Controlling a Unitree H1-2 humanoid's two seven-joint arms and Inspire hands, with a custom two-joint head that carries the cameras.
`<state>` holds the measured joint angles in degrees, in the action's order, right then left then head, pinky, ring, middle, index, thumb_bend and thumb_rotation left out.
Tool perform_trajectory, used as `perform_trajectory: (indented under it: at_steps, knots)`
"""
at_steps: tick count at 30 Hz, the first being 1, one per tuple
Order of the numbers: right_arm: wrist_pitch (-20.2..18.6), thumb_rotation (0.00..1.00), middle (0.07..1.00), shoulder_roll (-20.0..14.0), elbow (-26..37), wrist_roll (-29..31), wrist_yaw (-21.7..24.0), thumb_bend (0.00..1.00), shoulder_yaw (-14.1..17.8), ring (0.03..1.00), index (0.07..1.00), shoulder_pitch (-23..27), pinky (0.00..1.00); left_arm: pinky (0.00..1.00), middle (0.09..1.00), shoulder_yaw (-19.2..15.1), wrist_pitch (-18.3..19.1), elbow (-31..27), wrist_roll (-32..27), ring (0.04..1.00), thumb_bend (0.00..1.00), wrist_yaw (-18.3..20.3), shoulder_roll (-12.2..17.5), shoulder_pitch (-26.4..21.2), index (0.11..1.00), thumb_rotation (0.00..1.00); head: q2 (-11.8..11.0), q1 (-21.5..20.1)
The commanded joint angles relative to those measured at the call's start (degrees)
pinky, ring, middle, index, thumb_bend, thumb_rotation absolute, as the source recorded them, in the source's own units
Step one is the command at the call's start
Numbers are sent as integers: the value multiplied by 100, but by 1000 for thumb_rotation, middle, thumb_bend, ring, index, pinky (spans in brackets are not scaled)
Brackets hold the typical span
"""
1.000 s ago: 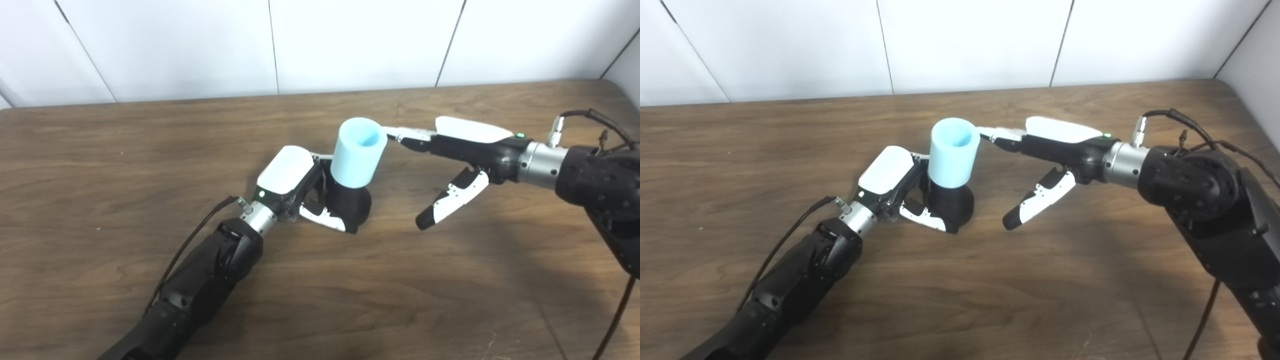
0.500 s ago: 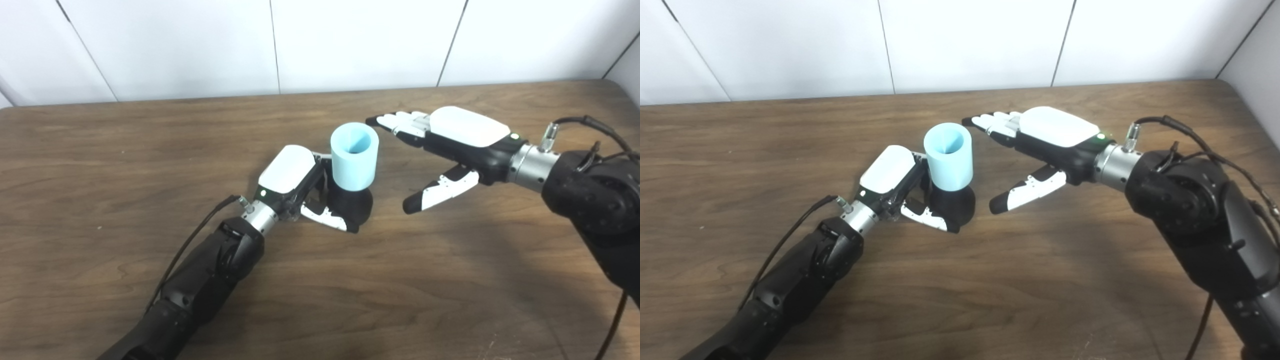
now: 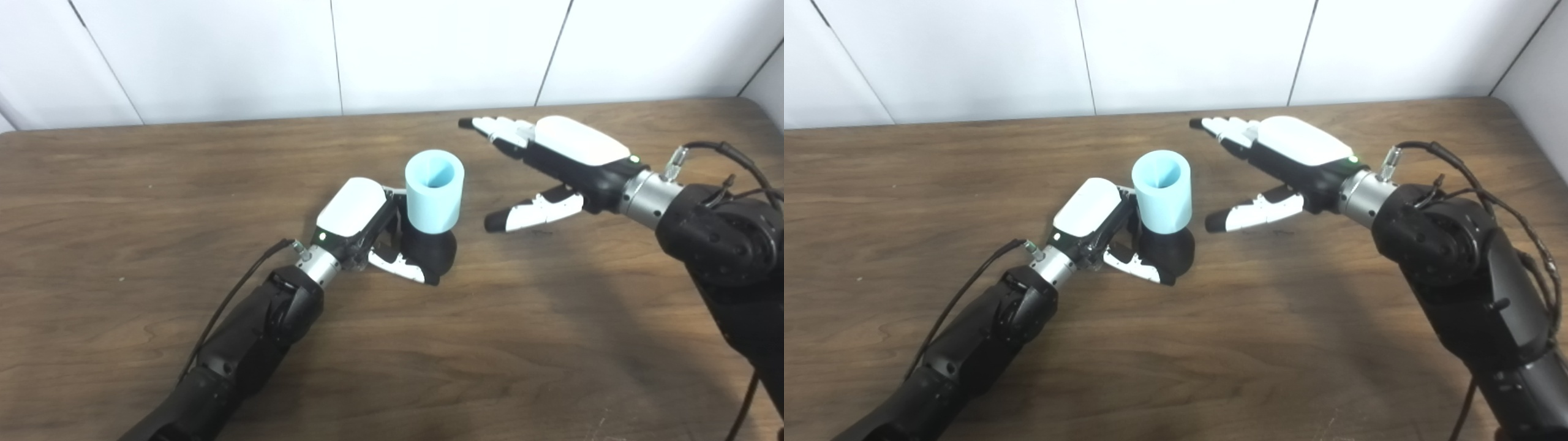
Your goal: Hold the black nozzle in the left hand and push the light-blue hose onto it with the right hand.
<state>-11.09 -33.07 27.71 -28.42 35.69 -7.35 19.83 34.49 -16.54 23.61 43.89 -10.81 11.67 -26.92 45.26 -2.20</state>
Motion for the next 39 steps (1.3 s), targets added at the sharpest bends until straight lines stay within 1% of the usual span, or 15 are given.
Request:
perform_trajectory:
  at_steps: [1, 3, 6, 11, 13, 17, 21, 26, 32, 35, 39]
  knots:
    - [104, 920, 1000, -24, 120, 10, -253, 824, 152, 1000, 1000, 122, 1000, 303, 407, 259, 137, 473, 171, 387, 522, 576, 166, 467, 500, 0, 0, -6]
    - [133, 920, 1000, -17, 148, 39, -271, 822, 156, 1000, 1000, 123, 1000, 303, 406, 272, 119, 487, 201, 385, 522, 538, 171, 465, 499, 0, 0, -6]
    - [169, 936, 1000, -7, 235, 111, -270, 837, 142, 1000, 1000, 131, 1000, 284, 397, 262, 136, 458, 168, 364, 521, 586, 181, 473, 497, 0, -7, 6]
    - [194, 952, 1000, 4, 417, 287, -209, 857, 93, 1000, 1000, 173, 1000, 280, 397, 250, 158, 449, 137, 364, 521, 614, 183, 482, 496, 0, -10, -6]
    - [229, 944, 1000, -13, 522, 388, -156, 851, 45, 1000, 1000, 194, 1000, 282, 400, 257, 132, 466, 147, 370, 522, 584, 185, 478, 497, 0, -10, -6]
    - [264, 974, 1000, -67, 718, 434, -14, 857, -89, 1000, 1000, 249, 1000, 303, 406, 266, 150, 450, 155, 393, 522, 609, 187, 475, 500, 0, -10, -6]
    - [274, 972, 1000, -96, 879, 350, 159, 873, -241, 1000, 1000, 295, 1000, 291, 404, 277, 169, 461, 173, 383, 522, 614, 182, 471, 499, 0, -15, 9]
    - [389, 949, 1000, -54, 888, 208, 229, 854, -374, 1000, 1000, 307, 1000, 292, 402, 277, 143, 482, 168, 379, 522, 589, 185, 476, 498, 0, -35, 11]
    - [609, 938, 1000, -113, 815, -38, 364, 822, -566, 1000, 1000, 388, 1000, 262, 394, 283, 133, 496, 203, 353, 521, 548, 201, 478, 495, 0, -35, 11]
    - [710, 920, 1000, -94, 726, -121, 422, 830, -632, 1000, 1000, 403, 1000, 273, 394, 281, 159, 496, 195, 360, 521, 566, 193, 486, 495, 0, -93, 6]
    - [915, 934, 1000, -89, 618, -306, 470, 855, -744, 1000, 1000, 425, 1000, 285, 398, 299, 162, 521, 227, 372, 521, 529, 175, 497, 498, 0, -193, 19]
